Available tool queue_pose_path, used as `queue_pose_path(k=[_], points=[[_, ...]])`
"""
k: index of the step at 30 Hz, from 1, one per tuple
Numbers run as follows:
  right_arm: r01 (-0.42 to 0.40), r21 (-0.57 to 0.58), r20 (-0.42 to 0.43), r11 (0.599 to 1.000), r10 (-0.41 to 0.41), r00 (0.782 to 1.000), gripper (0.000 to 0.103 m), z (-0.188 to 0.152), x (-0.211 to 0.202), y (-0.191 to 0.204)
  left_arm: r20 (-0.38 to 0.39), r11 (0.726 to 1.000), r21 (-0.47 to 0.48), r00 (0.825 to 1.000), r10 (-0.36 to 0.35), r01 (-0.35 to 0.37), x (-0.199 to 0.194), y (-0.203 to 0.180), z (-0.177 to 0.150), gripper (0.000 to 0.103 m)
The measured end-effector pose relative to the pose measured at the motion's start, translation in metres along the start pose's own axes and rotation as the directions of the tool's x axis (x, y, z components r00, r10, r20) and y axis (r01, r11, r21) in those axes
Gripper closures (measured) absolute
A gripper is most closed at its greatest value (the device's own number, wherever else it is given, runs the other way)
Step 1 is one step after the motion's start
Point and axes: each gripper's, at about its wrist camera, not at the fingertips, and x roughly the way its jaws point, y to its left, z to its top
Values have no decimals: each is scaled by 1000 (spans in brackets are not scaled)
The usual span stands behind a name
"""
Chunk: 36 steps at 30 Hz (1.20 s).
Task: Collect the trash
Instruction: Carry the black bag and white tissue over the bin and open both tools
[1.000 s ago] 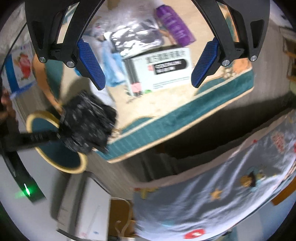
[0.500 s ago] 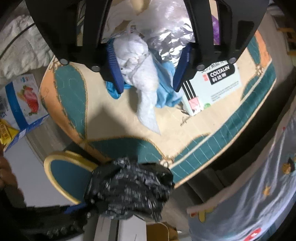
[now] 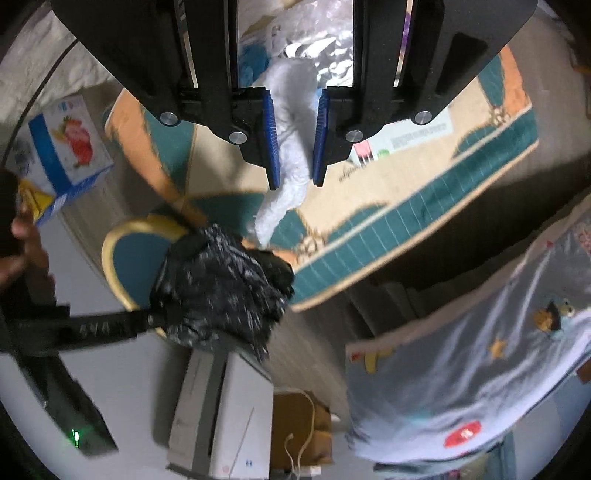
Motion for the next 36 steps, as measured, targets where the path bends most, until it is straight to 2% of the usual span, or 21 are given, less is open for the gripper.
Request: queue_pose_path(k=[3, 13, 22, 36], points=[[4, 20, 23, 1000, -4, 1000, 77, 2, -8, -7, 32, 1000, -11, 999, 8, -8, -5, 0, 6, 84], [16, 48, 51, 999, -19, 999, 77, 0, -23, -30, 67, 1000, 3, 997, 30, -31, -6, -12, 18, 84], [30, 99, 66, 995, -37, 997, 77, -2, -28, -62, 109, 999, 24, 994, 28, -31, 1, -34, 34, 84], [56, 178, 63, 983, -68, 996, 77, -8, -30, -110, 128, 999, 41, 992, 5, -10, 21, -64, 52, 84]])
